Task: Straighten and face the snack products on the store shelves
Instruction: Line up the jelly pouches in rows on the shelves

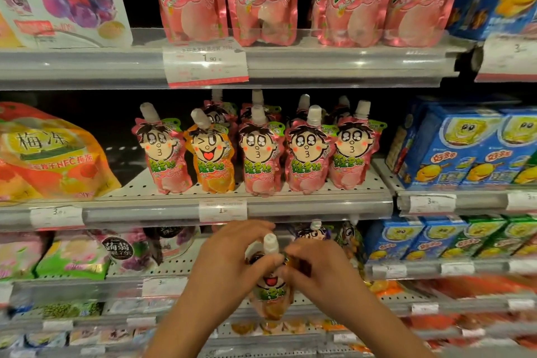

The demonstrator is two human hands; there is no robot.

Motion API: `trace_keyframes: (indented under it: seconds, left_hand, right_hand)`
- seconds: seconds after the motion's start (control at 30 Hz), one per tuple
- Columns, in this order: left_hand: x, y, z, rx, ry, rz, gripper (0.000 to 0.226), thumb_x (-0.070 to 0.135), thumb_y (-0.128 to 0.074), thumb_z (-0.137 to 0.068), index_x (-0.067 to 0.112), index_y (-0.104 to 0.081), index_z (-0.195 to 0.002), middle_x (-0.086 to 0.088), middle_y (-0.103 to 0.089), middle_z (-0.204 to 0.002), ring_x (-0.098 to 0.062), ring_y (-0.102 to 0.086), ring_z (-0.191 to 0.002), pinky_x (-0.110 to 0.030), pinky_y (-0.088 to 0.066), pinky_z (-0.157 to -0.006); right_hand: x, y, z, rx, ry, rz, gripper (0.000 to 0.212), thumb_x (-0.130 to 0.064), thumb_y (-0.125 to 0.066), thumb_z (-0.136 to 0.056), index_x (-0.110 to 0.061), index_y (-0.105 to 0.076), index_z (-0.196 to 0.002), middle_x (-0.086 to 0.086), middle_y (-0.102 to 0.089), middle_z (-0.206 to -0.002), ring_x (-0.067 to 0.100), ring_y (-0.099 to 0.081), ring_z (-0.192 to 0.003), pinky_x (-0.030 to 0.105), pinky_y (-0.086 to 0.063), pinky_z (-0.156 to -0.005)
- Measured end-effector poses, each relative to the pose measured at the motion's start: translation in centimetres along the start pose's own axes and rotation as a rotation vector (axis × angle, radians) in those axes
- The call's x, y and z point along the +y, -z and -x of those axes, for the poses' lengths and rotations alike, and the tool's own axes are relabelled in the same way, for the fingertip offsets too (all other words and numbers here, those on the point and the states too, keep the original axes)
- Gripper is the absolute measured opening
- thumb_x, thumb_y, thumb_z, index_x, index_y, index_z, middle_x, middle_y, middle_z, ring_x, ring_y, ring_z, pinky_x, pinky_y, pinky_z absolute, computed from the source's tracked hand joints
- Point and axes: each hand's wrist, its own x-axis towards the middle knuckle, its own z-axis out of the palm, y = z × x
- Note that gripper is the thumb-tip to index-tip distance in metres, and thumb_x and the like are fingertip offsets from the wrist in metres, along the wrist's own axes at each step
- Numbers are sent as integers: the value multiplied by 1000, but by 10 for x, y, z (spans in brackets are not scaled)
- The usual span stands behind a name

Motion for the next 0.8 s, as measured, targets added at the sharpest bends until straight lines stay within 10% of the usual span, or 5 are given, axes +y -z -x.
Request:
trace_keyframes:
  seconds: [0.23,0.4,0.8]
  left_hand:
    - [20,31,-15,218,30,246,26,46,-66,-93,40,-68,-119,17,-71,-99,-8,-68,-91,-17,-53,-71]
    - [19,69,-45,622,71,76,49,16,-66,-95,26,-52,-141,7,-63,-125,-1,-63,-100,-18,-49,-79]
    - [-4,70,-67,534,147,24,67,14,-68,-93,32,-39,-150,25,-54,-122,-8,-64,-90,-38,-58,-81]
  right_hand:
    - [20,2,17,84,-45,-12,26,-49,-65,-91,-36,-57,-70,-19,-54,-70,3,-53,-66,16,-34,-57]
    - [24,13,19,134,-37,-25,42,-37,-72,-92,-50,-46,-62,-26,-55,-72,1,-53,-65,13,-35,-58]
    - [27,17,23,165,-48,-7,30,-43,-70,-92,-24,-62,-69,-11,-58,-74,11,-56,-66,17,-37,-56]
